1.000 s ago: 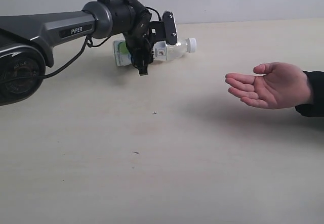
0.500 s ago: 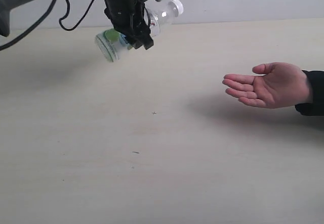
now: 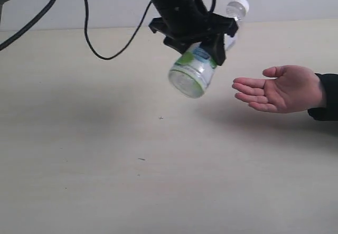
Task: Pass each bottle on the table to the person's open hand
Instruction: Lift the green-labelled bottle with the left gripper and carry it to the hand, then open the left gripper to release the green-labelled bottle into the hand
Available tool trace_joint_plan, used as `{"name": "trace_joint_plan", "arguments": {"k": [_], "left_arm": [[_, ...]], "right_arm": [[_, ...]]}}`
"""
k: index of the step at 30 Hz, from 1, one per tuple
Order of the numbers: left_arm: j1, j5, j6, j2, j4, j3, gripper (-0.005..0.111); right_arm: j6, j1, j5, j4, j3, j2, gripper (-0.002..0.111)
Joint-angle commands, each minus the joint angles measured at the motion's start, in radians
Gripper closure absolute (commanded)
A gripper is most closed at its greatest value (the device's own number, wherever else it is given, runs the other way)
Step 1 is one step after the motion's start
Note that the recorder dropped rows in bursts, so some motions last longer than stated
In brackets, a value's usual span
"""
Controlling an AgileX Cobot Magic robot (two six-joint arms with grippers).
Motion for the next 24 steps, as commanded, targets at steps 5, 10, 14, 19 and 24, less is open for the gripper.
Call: {"name": "trace_joint_plan", "arguments": {"k": [5, 10, 14, 19, 24], "left_arm": [[-0.12, -0.151, -0.204, -0.017, -0.091, -0.002, 0.107], [-0.194, -0.299, -0.36, -0.02, -0.091, -0.002, 0.107], [-0.247, -0.424, -0.503, -0.022, -0.091, -0.002, 0.107], [-0.25, -0.401, -0.612, -0.022, -0.048, 0.017, 0.107], [-0.253, -0.404, -0.65, -0.022, -0.052, 0.122, 0.107]], "right_arm": [[0.0, -0.003, -0.008, -0.002, 0.005, -0.005, 0.108], [0.0, -0.003, -0.008, -0.002, 0.005, -0.005, 0.108], [0.0, -0.003, -0.008, -0.002, 0.005, -0.005, 0.108], [0.0, -0.003, -0.008, -0.002, 0.005, -0.005, 0.108], [0.0, -0.003, -0.008, -0.002, 0.005, -0.005, 0.108]]}}
